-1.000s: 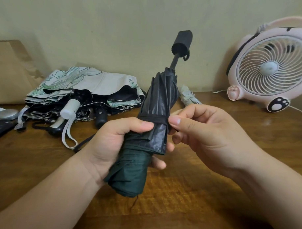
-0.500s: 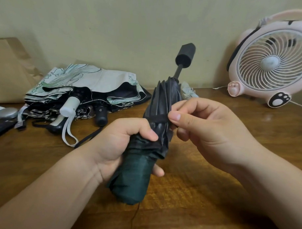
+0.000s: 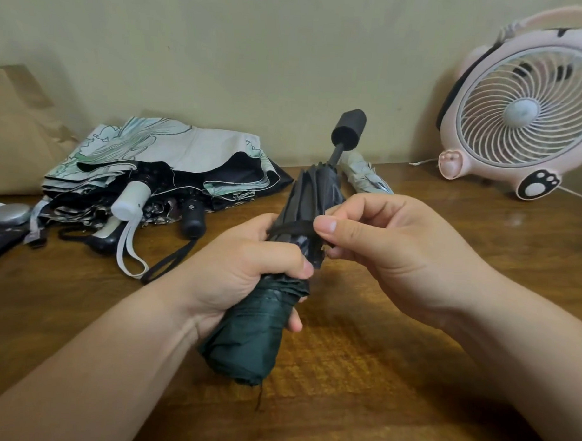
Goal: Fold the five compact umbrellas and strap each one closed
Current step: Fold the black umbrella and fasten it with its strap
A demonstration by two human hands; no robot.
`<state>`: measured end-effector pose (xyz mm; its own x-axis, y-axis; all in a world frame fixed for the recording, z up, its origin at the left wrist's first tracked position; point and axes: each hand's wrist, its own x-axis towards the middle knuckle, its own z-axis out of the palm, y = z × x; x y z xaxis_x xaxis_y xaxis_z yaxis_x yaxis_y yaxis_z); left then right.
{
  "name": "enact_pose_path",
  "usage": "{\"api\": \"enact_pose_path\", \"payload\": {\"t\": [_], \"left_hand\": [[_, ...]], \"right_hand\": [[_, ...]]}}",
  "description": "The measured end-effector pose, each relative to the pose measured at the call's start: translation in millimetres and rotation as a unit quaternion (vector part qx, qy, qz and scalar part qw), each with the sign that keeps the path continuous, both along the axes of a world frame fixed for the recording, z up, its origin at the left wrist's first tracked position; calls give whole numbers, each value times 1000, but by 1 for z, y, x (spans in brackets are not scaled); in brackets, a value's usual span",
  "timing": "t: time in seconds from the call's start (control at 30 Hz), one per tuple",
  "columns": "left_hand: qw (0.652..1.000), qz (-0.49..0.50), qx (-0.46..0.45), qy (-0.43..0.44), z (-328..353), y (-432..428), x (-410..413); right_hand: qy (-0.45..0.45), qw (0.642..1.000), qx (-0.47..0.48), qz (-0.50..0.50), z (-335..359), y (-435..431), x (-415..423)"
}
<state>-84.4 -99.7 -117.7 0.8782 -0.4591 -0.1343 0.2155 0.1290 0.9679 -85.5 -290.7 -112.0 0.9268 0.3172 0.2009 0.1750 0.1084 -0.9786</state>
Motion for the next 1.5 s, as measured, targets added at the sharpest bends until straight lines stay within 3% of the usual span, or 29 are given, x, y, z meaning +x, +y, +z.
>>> {"api": "enact_pose_path", "payload": {"t": [0.37, 0.97, 1.13, 1.5], "left_hand": [[996, -49, -58, 45, -4, 2, -2], [992, -58, -115, -11, -4, 2, -2], [995, -38, -66, -67, -4, -2, -2], [991, -31, -125, -36, -9, -1, -5]], "right_hand": [[-20, 999, 37, 18, 6, 2, -7], [-32, 997, 23, 63, 2, 2, -4], [-47, 996, -47, 53, 6, 0, -6], [-26, 992, -109, 56, 9, 3, -9]]}}
